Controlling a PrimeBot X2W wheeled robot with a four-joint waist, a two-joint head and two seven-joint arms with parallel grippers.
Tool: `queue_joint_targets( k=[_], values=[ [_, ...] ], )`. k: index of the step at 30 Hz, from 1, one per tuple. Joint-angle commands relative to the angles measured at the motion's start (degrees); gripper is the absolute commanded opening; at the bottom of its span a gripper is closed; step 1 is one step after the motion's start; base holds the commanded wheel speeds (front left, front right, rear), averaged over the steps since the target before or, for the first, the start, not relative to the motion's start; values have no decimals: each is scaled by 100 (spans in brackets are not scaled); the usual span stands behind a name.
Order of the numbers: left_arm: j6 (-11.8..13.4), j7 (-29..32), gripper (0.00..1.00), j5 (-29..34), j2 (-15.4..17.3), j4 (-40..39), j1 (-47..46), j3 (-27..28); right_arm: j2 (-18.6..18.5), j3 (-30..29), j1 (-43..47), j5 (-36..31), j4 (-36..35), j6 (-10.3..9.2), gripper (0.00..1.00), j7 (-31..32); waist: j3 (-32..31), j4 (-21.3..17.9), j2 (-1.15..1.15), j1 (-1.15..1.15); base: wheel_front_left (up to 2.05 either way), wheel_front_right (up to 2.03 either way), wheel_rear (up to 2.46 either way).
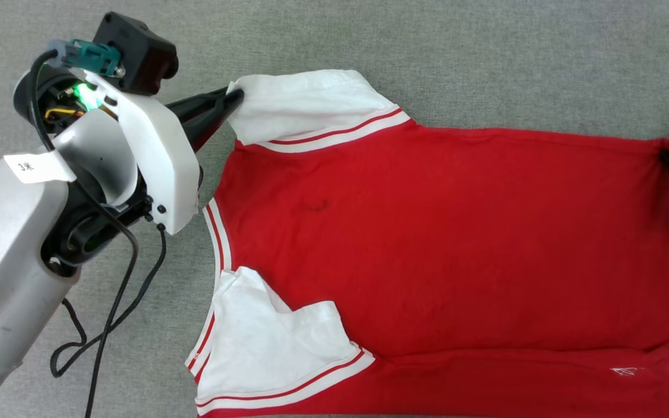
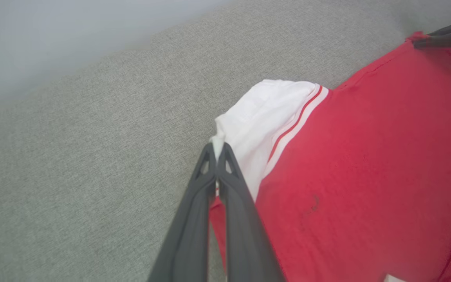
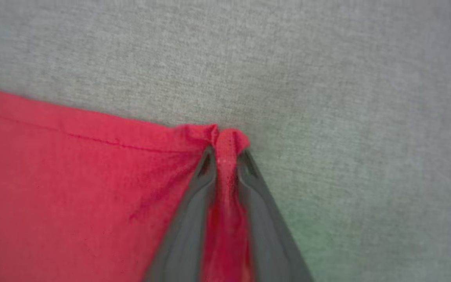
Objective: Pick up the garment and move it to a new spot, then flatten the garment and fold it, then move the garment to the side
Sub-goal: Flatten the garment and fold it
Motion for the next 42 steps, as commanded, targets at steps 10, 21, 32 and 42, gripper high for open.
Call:
queue_joint_targets(
  k=[10, 21, 32, 42],
  values=[
    [112, -605, 0, -62, -139, 294, 485, 85, 405, -397, 344, 239, 185, -3, 0, -1157, -639, -26, 0, 0, 0, 0, 0],
    [366, -899, 0, -229, -6, 108, 1368, 47, 571, -665, 1035, 710, 27, -4, 0, -1722, -1387, -71, 0, 0, 0, 0, 0],
    [698, -1060, 0, -384, 187, -309, 2337, -73, 591, -778, 2036, 1396, -143, -4, 0, -1793, -1838, 9, 0, 0, 0, 0, 0],
    [1009, -1369, 0, -732, 322, -578, 3533, -146, 361, -560, 2859, 1972, -366, -4, 0, -1561, -2130, 13, 0, 0, 0, 0, 0]
  ],
)
